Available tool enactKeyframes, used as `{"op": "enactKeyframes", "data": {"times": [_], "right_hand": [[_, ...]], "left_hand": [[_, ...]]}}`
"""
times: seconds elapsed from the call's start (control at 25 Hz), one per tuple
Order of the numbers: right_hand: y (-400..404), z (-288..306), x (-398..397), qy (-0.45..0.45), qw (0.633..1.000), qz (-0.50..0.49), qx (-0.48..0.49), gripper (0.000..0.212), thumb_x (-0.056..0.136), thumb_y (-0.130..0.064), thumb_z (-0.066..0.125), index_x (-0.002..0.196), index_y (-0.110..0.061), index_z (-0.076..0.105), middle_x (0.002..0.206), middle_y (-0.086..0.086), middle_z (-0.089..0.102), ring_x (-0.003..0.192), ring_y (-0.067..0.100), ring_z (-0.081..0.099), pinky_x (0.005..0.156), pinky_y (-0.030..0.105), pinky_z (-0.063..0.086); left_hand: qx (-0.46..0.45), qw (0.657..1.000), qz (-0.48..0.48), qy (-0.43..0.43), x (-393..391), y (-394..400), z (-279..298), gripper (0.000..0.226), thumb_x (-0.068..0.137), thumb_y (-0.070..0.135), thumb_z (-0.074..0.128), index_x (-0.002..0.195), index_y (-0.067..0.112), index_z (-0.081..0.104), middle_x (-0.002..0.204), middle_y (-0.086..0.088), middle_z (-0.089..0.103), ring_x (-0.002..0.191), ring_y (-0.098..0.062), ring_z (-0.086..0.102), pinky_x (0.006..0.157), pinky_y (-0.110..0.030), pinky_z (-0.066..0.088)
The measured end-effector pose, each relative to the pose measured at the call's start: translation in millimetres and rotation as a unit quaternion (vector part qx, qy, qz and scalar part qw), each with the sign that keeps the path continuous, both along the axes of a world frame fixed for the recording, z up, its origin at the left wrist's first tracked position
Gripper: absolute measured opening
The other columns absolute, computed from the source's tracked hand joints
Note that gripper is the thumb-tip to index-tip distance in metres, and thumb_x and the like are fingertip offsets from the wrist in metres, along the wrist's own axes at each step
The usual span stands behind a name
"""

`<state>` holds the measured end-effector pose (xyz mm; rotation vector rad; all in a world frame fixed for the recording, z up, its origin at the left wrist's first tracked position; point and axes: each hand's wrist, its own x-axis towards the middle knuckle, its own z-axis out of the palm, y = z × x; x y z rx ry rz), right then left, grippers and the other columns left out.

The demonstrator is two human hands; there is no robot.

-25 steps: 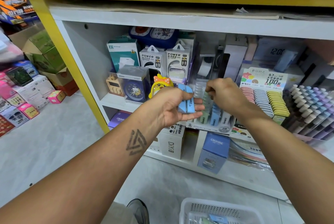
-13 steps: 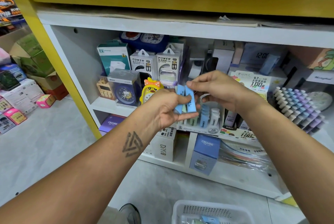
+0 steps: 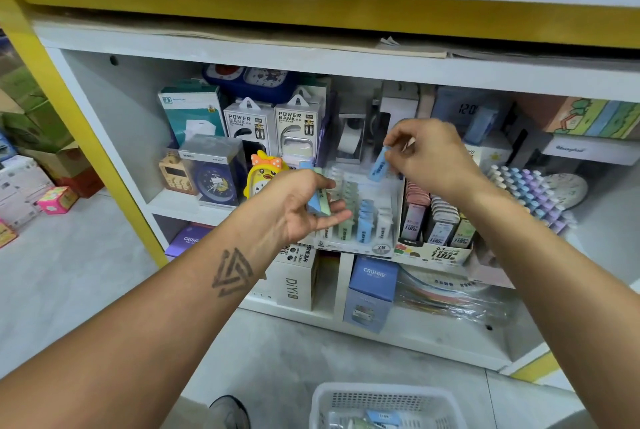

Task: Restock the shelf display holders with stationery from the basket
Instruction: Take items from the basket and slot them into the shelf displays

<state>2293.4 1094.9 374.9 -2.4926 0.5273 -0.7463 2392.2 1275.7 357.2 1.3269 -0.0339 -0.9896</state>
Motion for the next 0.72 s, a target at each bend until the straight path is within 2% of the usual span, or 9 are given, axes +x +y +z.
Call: {"op": "enactKeyframes", "data": {"times": [0.12,0.24,0.36,0.6,0.72], "right_hand": [[3.3,-16.3,2.1,0.085,0.987,0.014,-0.138,0.007,0.092,-0.013,0.064,0.093,-0.017,0.07,0.088,0.001,0.069,0.082,0.022,0.063,0.075,0.034,0.053],[12.2,-35.4,9.2,0.136,0.972,0.022,-0.191,0.009,0.093,-0.014,0.062,0.094,-0.018,0.07,0.096,0.005,0.07,0.089,0.028,0.063,0.077,0.039,0.054],[14.6,-43.7,13.3,0.156,0.971,0.029,-0.181,0.009,0.092,-0.012,0.064,0.096,-0.015,0.072,0.099,0.009,0.071,0.089,0.031,0.064,0.077,0.04,0.055],[13.9,-44.3,16.3,0.152,0.982,0.036,-0.111,0.011,0.091,-0.008,0.067,0.095,-0.014,0.075,0.097,0.006,0.07,0.087,0.023,0.064,0.081,0.036,0.056],[15.5,-46.4,14.3,0.164,0.979,0.032,-0.118,0.012,0.092,-0.006,0.064,0.097,-0.011,0.074,0.099,0.008,0.07,0.089,0.025,0.065,0.081,0.039,0.056]], "left_hand": [[-0.002,1.0,-0.004,-0.004,-3.6,-0.6,-0.4,0.022,0.098,-0.006,0.046,0.118,-0.006,0.056,0.114,-0.022,0.054,0.085,-0.033,0.065,0.051,-0.044,0.06],[-0.001,1.0,-0.029,-0.011,-3.9,-0.6,-3.6,0.015,0.099,-0.005,0.048,0.11,-0.004,0.058,0.099,-0.018,0.057,0.077,-0.031,0.067,0.052,-0.045,0.061],[0.0,0.999,-0.039,-0.021,-2.7,1.3,-5.0,0.01,0.097,-0.005,0.052,0.104,-0.003,0.06,0.094,-0.019,0.061,0.075,-0.033,0.069,0.056,-0.045,0.062],[-0.016,0.999,-0.048,-0.018,-1.7,4.7,-3.4,0.014,0.095,-0.011,0.05,0.107,-0.005,0.056,0.105,-0.024,0.063,0.082,-0.039,0.072,0.062,-0.048,0.062],[-0.024,0.998,-0.053,-0.018,-3.5,5.2,-1.8,0.015,0.096,-0.011,0.048,0.106,-0.004,0.056,0.109,-0.026,0.063,0.089,-0.041,0.071,0.067,-0.049,0.062]]}}
